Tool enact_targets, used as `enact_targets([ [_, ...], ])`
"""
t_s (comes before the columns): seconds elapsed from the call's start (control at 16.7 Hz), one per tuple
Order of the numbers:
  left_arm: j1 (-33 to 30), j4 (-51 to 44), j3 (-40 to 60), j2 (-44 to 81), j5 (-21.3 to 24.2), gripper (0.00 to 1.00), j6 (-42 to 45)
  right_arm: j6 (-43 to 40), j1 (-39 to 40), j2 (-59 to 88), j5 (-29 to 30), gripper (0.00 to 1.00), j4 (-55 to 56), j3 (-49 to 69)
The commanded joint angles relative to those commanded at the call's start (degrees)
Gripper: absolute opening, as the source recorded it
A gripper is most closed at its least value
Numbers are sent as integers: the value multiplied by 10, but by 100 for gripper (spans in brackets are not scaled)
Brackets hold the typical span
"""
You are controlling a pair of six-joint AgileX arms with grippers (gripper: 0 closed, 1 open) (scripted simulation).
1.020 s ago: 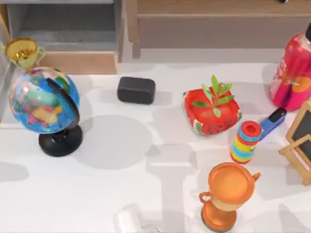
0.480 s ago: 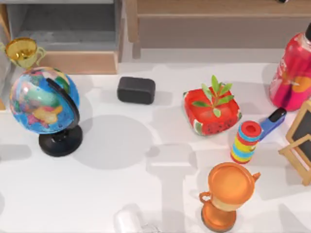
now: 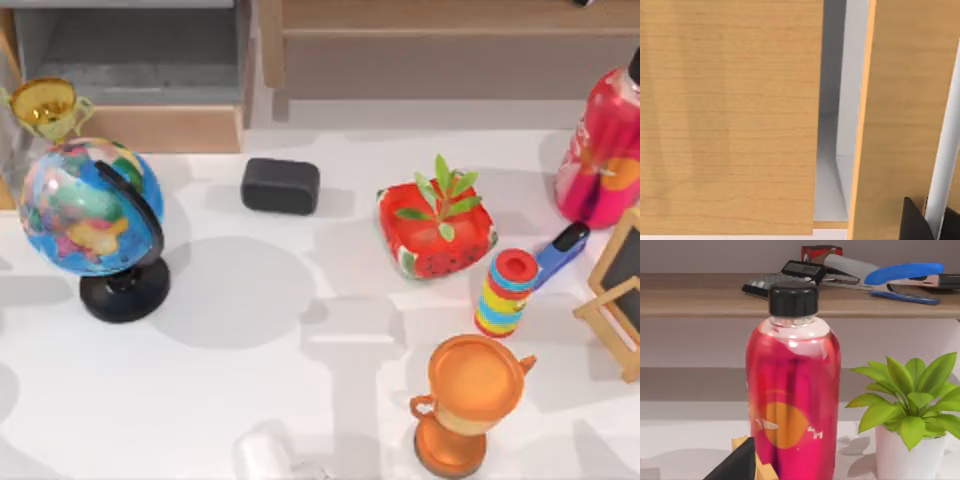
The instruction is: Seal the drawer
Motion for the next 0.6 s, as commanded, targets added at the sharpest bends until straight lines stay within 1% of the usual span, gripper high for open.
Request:
enact_targets([
  [0.12, -6, -11, 20, 10, -9, 0, -2, 0, 0, 0, 0, 100, 0, 0],
  [0.48, -46, -68, 128, 55, -45, 0, -3, 0, 0, 0, 0, 100, 0, 0],
  [0.6, -52, -77, 140, 62, -50, 0, -3, 0, 0, 0, 0, 100, 0, 0],
])
